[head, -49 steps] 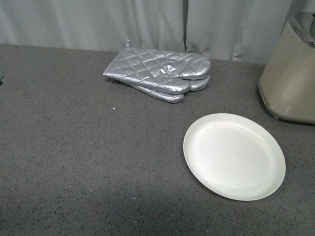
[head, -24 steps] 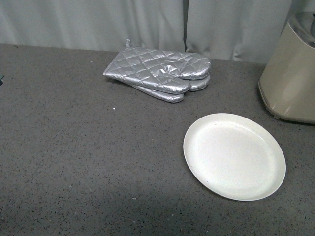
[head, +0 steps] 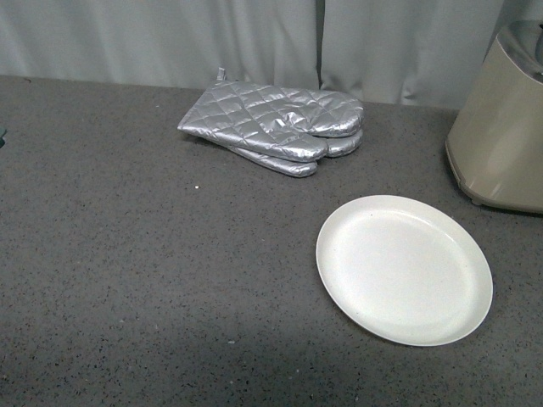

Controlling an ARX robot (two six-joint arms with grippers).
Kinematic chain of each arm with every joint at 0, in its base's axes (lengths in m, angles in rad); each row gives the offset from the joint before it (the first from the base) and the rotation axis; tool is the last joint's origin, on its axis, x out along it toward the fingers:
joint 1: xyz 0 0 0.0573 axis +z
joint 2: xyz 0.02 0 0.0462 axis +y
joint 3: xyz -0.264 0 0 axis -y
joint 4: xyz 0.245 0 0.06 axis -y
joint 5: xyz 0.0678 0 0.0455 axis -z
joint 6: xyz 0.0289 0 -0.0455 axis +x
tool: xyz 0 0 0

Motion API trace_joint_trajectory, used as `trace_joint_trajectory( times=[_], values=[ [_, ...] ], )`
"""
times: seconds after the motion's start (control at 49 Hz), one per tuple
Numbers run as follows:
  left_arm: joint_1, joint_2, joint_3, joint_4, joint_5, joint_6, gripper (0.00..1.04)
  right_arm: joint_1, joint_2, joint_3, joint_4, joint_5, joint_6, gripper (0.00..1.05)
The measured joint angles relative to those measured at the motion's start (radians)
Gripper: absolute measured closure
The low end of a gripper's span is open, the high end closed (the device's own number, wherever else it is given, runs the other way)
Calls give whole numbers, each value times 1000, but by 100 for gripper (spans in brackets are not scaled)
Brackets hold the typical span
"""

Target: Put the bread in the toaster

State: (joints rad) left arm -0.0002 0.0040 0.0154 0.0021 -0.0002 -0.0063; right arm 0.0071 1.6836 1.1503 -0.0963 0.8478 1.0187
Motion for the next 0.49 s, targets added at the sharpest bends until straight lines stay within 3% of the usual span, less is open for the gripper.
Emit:
trace_joint_trajectory(
  times=[0.49],
  values=[
    [0, 0, 0, 0, 0, 0, 7, 27, 55, 96, -164, 10, 134, 103]
  ],
)
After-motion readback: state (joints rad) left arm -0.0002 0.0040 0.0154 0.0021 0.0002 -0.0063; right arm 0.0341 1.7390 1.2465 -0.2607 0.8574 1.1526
